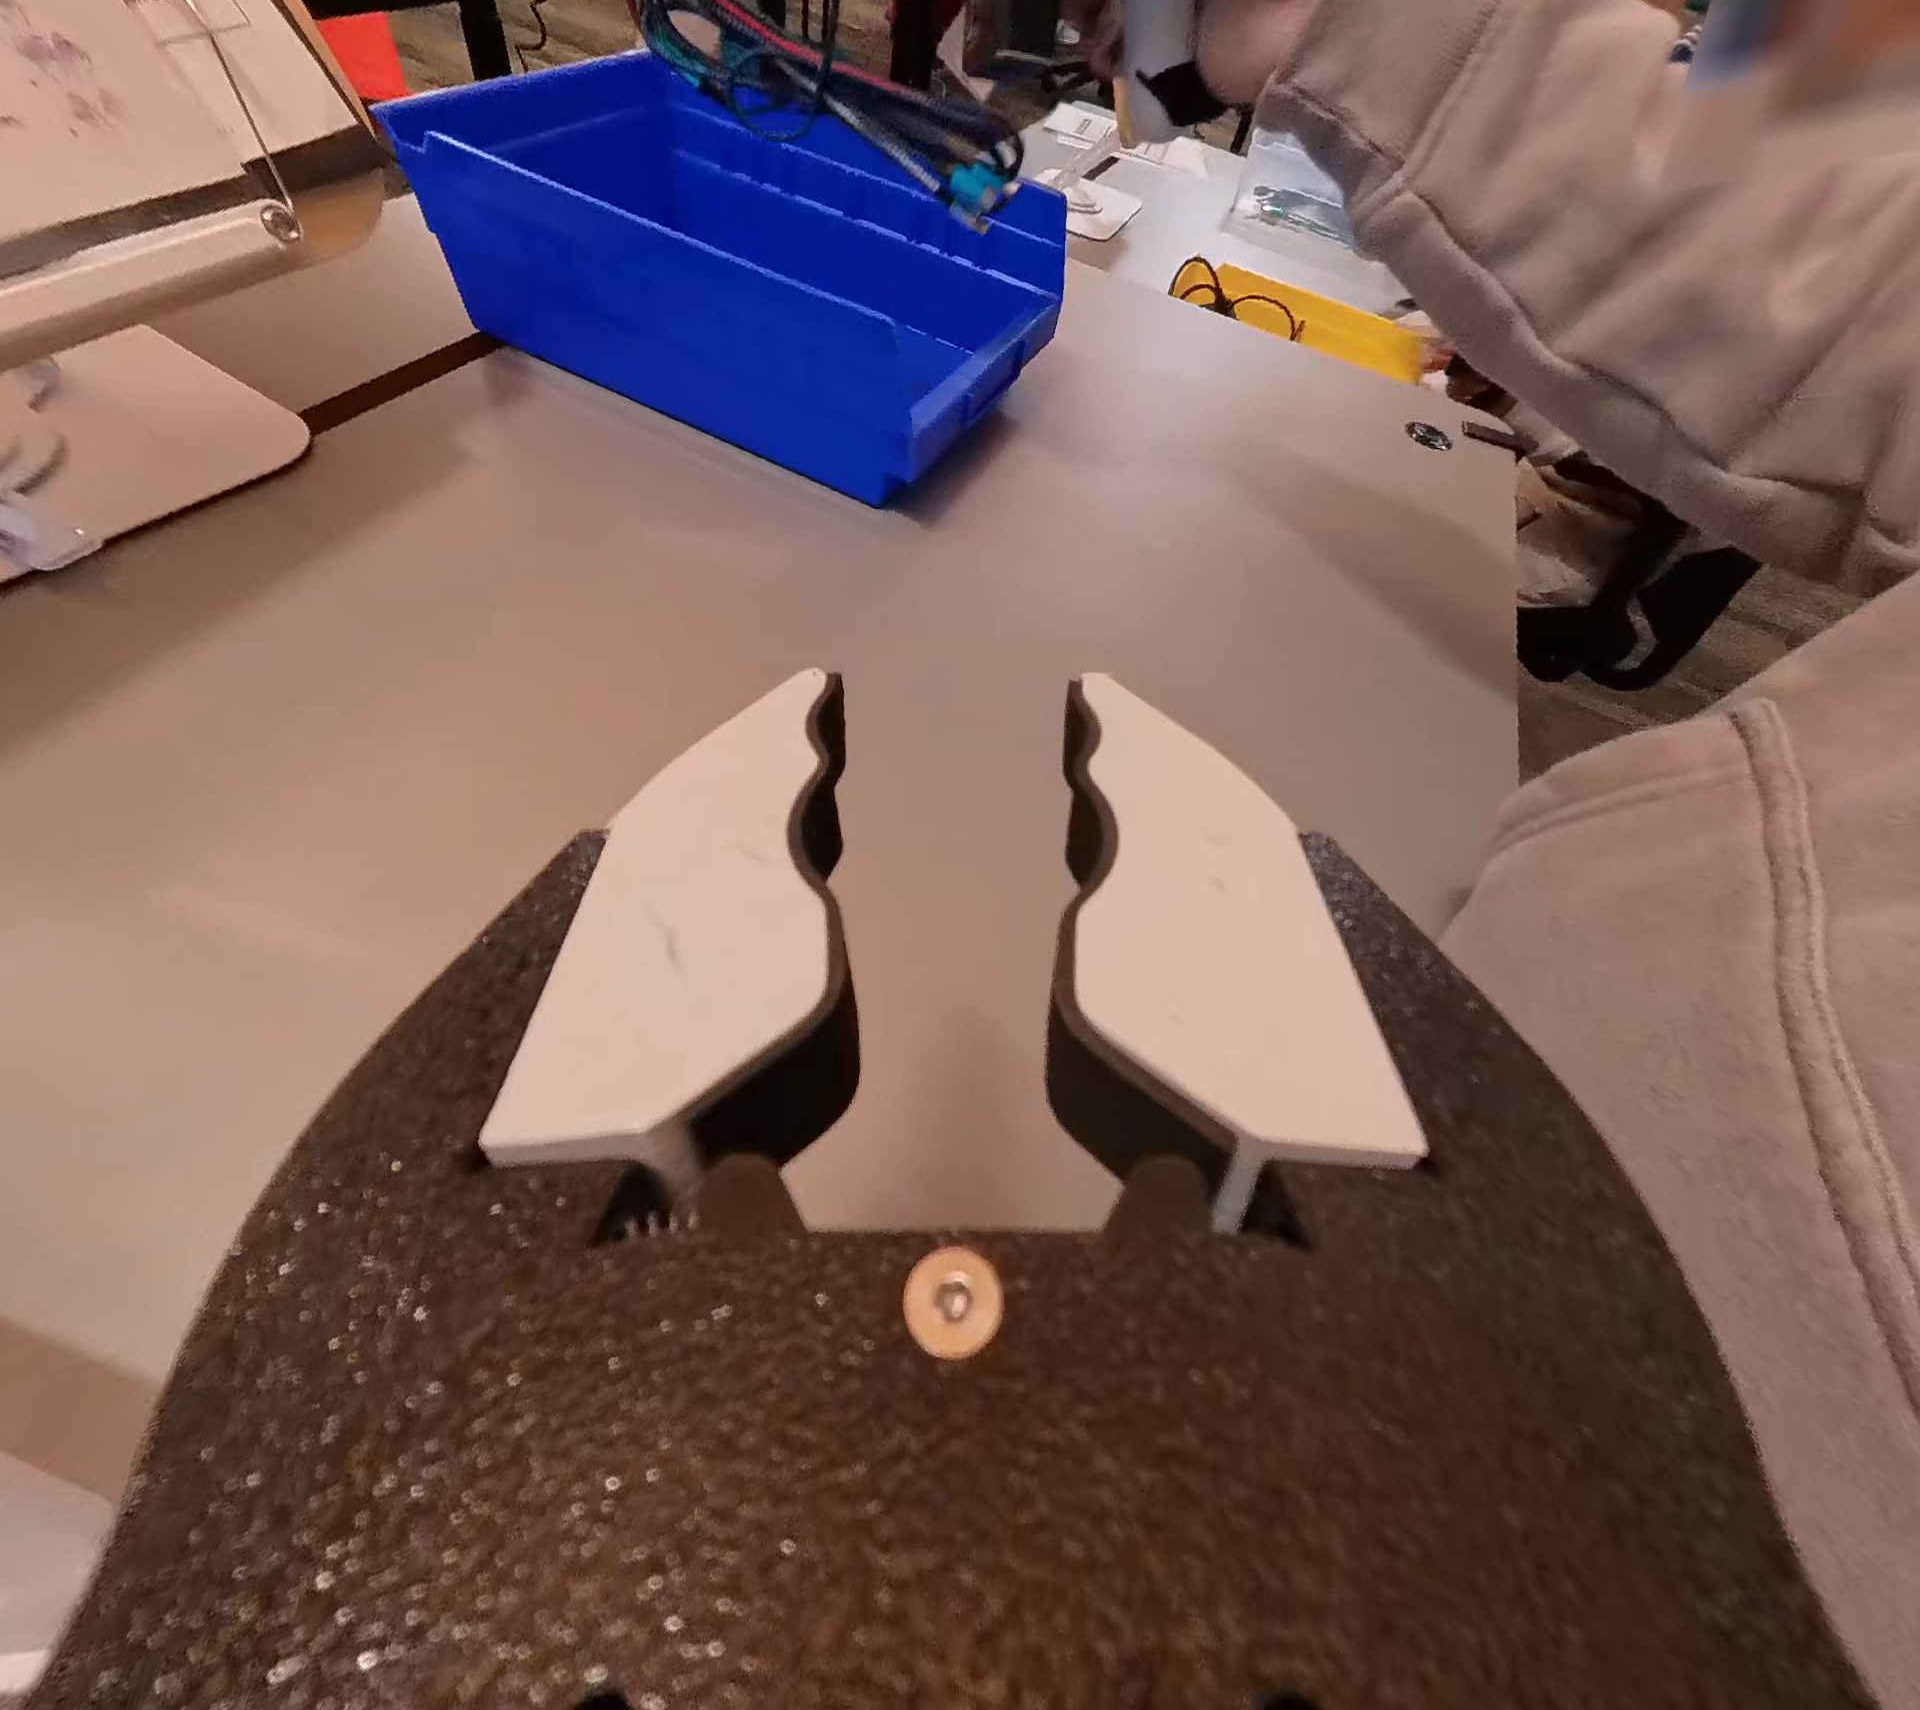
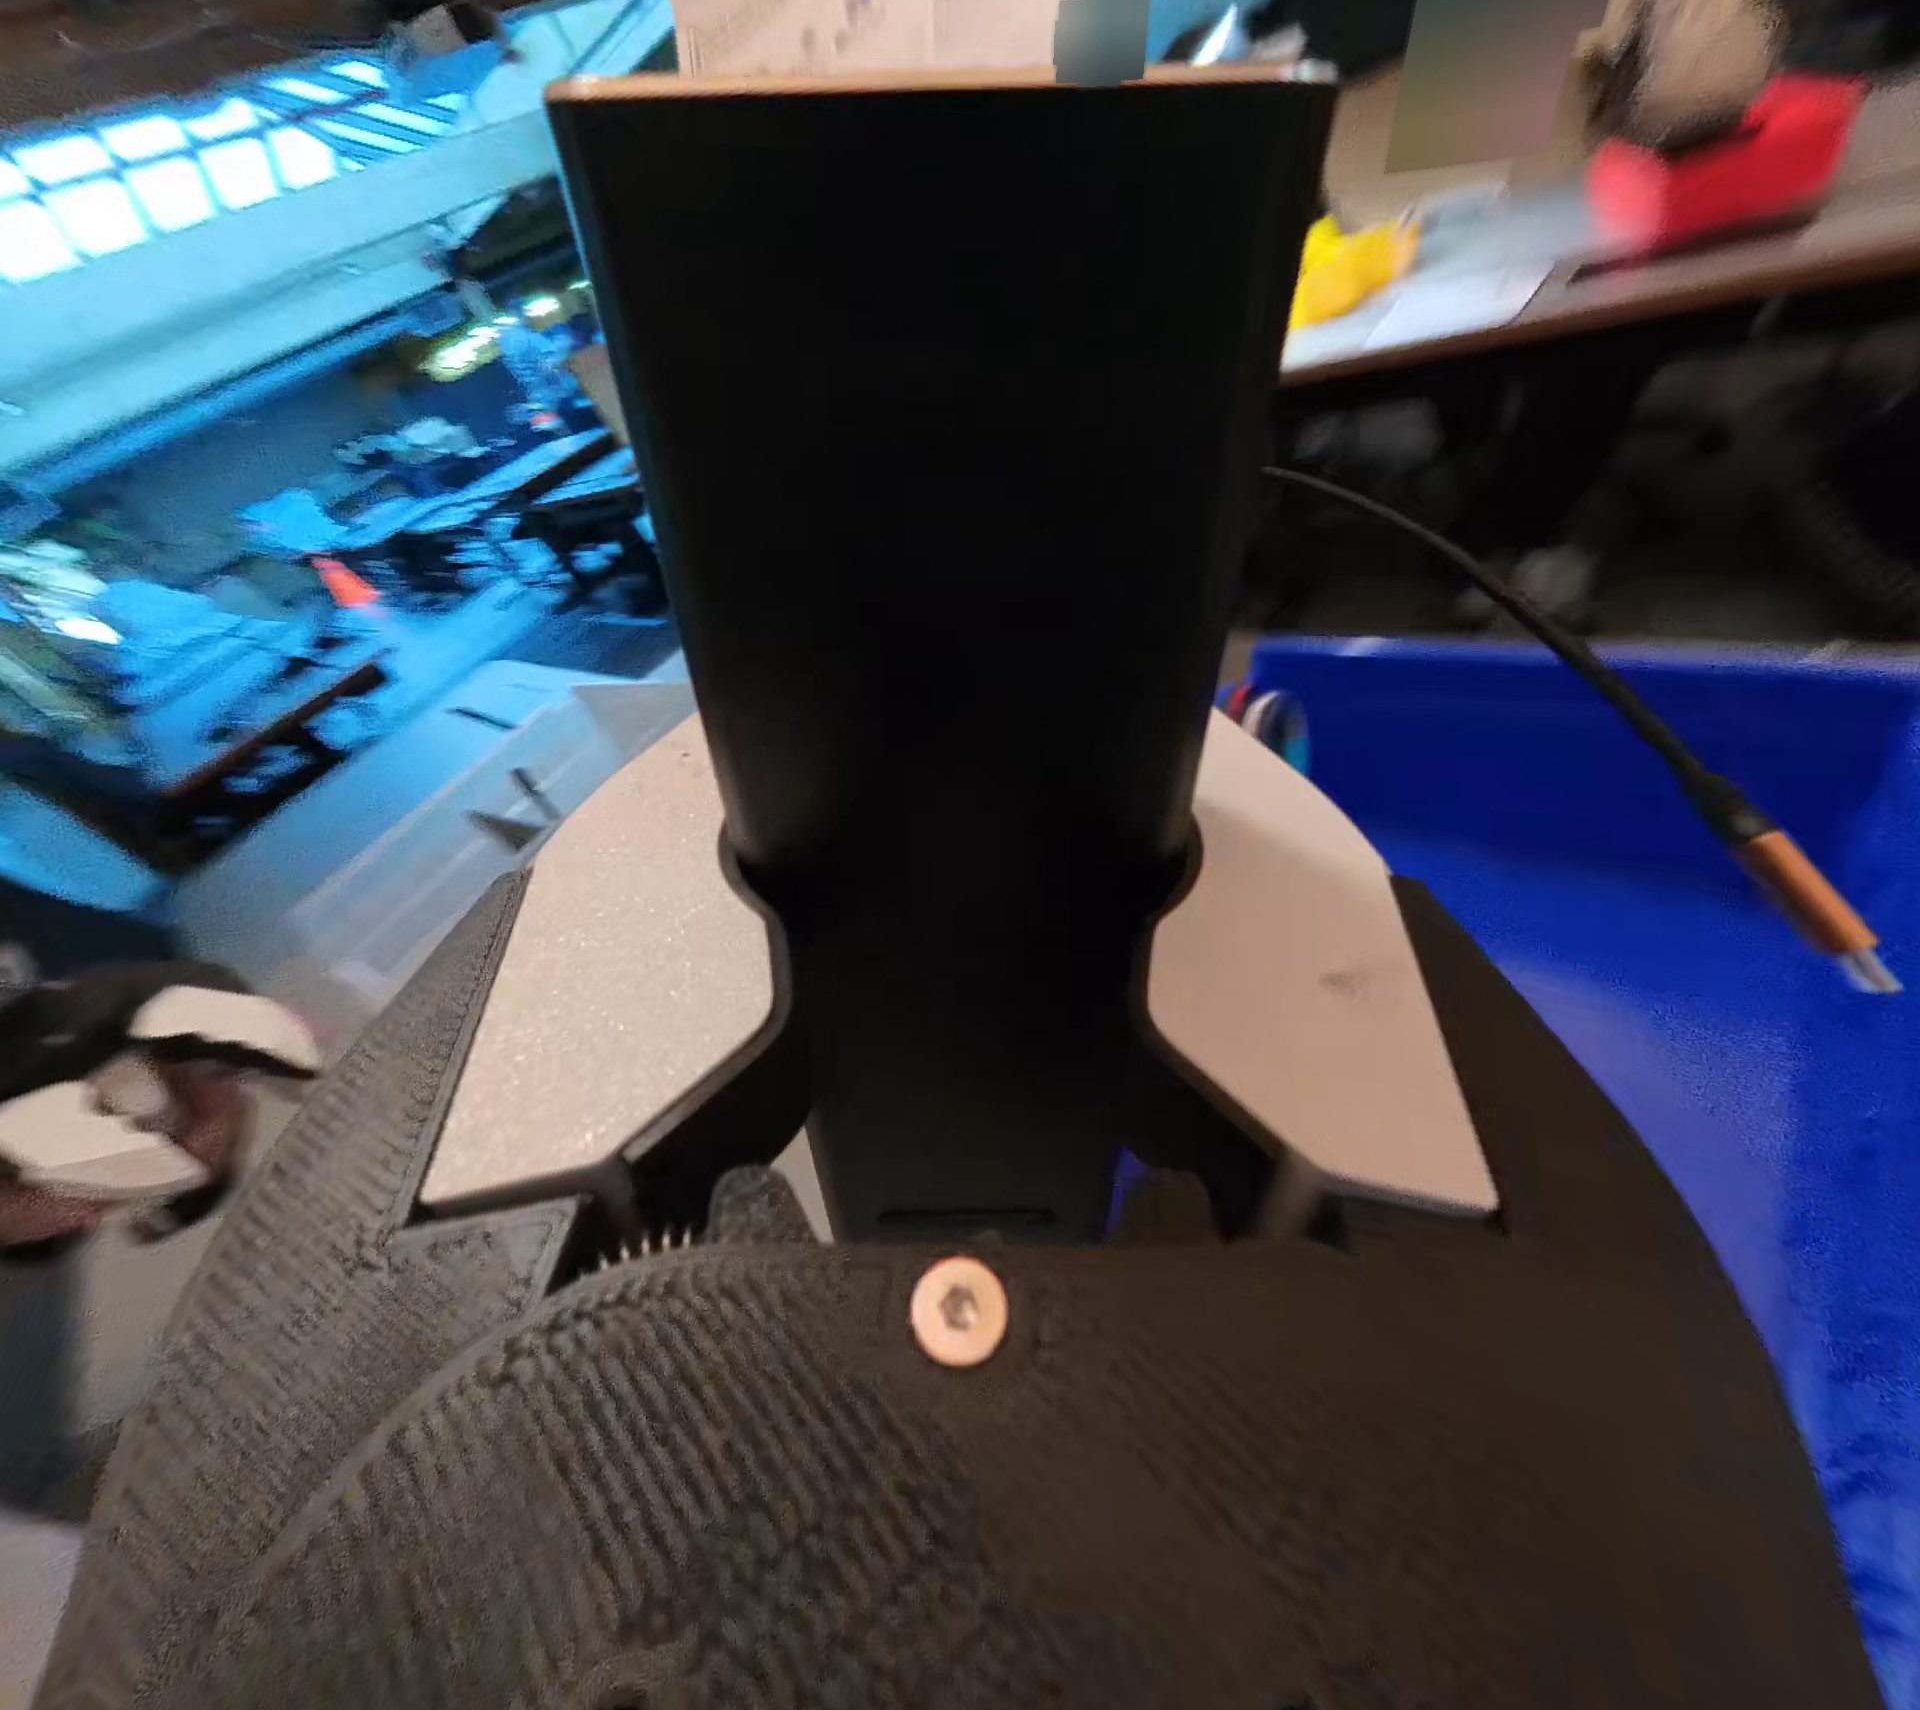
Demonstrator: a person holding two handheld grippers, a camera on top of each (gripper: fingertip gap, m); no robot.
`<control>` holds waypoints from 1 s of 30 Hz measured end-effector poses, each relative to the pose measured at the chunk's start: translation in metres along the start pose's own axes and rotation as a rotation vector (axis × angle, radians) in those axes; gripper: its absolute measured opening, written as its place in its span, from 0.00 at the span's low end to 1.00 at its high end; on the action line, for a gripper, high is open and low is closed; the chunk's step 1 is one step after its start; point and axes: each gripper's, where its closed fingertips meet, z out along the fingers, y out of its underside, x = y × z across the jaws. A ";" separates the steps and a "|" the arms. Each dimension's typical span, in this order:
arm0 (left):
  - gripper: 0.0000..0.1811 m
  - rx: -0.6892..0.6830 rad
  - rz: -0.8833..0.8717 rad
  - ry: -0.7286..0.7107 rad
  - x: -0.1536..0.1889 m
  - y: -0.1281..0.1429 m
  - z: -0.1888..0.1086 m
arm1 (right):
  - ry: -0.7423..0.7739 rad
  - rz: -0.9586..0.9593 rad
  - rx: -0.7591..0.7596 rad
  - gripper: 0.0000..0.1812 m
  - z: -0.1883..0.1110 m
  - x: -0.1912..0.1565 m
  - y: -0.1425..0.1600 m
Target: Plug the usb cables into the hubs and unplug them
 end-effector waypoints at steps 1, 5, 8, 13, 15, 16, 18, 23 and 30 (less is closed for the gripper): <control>0.22 -0.002 -0.006 0.003 0.000 0.002 0.000 | -0.012 0.091 -0.031 0.40 0.006 0.012 0.011; 0.21 -0.013 -0.021 0.005 0.001 0.009 0.000 | -0.047 0.328 -0.125 0.40 0.022 0.042 0.051; 0.21 -0.022 -0.032 -0.003 -0.001 0.014 -0.002 | -0.105 0.418 -0.197 0.40 0.028 0.051 0.074; 0.21 -0.030 -0.056 -0.001 -0.002 0.019 -0.001 | 0.025 0.470 -0.383 0.40 0.032 0.086 0.116; 0.21 -0.033 -0.053 -0.003 -0.002 0.020 0.000 | 0.158 0.375 -0.453 0.40 0.029 0.109 0.126; 0.21 -0.037 -0.052 -0.002 -0.002 0.021 0.000 | 0.240 0.310 -0.486 0.40 0.026 0.122 0.130; 0.20 -0.046 -0.060 0.003 -0.002 0.023 0.003 | 0.342 0.207 -0.586 0.40 0.020 0.139 0.143; 0.20 -0.054 -0.080 0.023 0.002 0.027 0.010 | 0.470 0.014 -0.760 0.41 0.019 0.154 0.168; 0.21 -0.083 -0.066 0.030 0.006 0.031 0.015 | 0.582 -0.308 -0.701 0.41 0.028 0.165 0.134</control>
